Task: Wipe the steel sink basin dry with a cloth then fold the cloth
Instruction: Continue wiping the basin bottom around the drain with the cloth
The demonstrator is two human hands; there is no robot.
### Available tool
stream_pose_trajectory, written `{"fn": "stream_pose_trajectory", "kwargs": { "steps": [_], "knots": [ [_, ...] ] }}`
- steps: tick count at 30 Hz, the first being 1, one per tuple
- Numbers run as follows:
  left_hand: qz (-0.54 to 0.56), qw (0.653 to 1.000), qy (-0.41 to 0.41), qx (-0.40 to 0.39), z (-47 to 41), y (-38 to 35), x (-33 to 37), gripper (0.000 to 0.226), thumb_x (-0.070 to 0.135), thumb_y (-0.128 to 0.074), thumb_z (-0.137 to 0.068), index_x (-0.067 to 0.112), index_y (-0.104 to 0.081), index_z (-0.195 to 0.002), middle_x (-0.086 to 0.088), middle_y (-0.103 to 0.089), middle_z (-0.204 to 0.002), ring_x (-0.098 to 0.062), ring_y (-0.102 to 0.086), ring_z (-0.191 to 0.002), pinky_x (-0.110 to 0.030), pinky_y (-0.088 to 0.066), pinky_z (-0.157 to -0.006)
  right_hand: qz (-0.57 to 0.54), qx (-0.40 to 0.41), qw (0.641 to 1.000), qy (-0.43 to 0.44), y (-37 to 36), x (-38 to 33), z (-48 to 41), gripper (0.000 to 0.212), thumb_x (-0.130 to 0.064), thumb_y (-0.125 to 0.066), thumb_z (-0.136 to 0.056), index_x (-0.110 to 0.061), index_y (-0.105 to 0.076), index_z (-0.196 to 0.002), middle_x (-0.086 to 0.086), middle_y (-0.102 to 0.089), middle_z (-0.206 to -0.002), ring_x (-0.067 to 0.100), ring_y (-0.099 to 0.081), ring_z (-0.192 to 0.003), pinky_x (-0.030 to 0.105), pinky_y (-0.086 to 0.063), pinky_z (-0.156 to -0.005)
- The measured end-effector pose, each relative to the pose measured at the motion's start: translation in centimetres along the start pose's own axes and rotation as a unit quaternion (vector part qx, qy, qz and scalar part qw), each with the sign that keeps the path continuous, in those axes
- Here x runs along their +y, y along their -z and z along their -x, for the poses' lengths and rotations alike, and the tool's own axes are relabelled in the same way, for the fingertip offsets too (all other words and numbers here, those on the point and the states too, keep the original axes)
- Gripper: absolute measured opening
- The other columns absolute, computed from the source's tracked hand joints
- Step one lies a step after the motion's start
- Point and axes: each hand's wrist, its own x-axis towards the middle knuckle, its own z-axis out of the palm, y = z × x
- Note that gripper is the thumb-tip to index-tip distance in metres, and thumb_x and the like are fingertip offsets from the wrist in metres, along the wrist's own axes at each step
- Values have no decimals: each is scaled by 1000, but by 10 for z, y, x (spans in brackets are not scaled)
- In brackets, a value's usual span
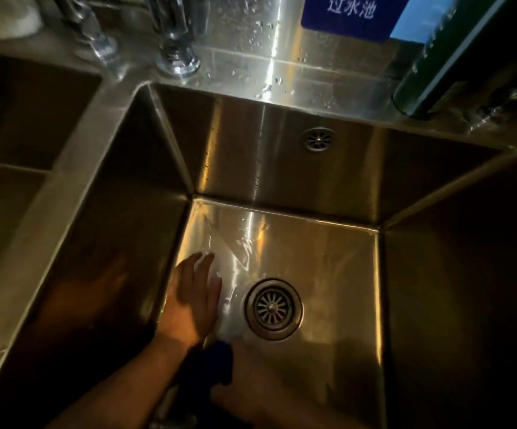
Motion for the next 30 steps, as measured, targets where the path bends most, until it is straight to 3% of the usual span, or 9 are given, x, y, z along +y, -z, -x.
{"fn": "stream_pose_trajectory", "kwargs": {
  "steps": [3,8,11,15,17,19,23,26,30],
  "knots": [
    [-50,997,9,-49,25,20,0,68,48,-15,-90,9,-48,-135,-15,-43,-138,-30,-41,-126,-40,-41,-104,6,28,999,-32,-13,2,-9,66,-41,-60,-84,-19,-28,-138,9,-46,-133,27,-49,-119,37,-42,-98],
    [-207,955,53,-206,95,17,8,67,45,-29,-74,7,-71,-109,-25,-65,-115,-43,-66,-99,-60,-53,-64,63,281,951,-109,22,56,-8,45,-38,-44,-93,-27,-38,-136,9,-45,-131,30,-51,-116,36,-45,-93],
    [-178,952,118,-219,135,-7,7,92,53,7,-92,11,-73,-105,-24,-71,-101,-47,-68,-88,-65,-49,-53,197,329,913,-138,39,108,0,55,-45,-35,-94,-25,-26,-145,11,-39,-136,31,-40,-124,41,-38,-102],
    [-141,965,159,-157,143,-37,5,89,73,11,-82,19,1,-152,-30,-66,-109,-39,-6,-145,-67,-49,-61,280,325,883,-191,46,154,2,69,-52,-29,-94,-30,4,-151,17,-13,-154,35,-14,-143,55,-22,-113],
    [-120,963,178,-164,139,-50,6,93,81,6,-78,23,1,-151,-31,-61,-119,-52,-33,-133,-67,-49,-68,287,319,882,-196,43,168,1,69,-56,-23,-93,-36,12,-149,16,-4,-158,35,-2,-146,62,-13,-113],
    [-122,957,195,-175,140,-61,5,99,85,-2,-76,19,-16,-148,-26,-48,-138,-56,-50,-115,-66,-48,-75,294,334,875,-189,40,173,-1,66,-57,-19,-91,-35,-2,-151,17,-11,-159,36,-7,-147,65,-12,-110],
    [-137,965,166,-148,137,-70,-1,109,85,-28,-60,28,-6,-150,-13,-3,-160,-45,-11,-142,-67,-39,-88,322,359,864,-142,36,182,-6,62,-51,-31,-91,-23,-35,-146,23,-28,-153,43,-30,-139,64,-25,-106],
    [-132,959,185,-168,136,-75,-1,106,88,-23,-64,28,-9,-150,-23,-37,-147,-47,-27,-135,-67,-36,-91,336,353,863,-137,33,190,-14,61,-46,-36,-89,-18,-44,-142,26,-30,-151,46,-34,-135,62,-27,-106],
    [-110,961,212,-140,122,-77,-3,94,86,-19,-71,28,-18,-145,-27,-43,-142,-49,-28,-131,-71,-34,-92,320,361,862,-155,31,189,-17,62,-49,-33,-87,-21,-46,-141,23,-33,-151,42,-33,-137,59,-22,-109]
  ]
}}
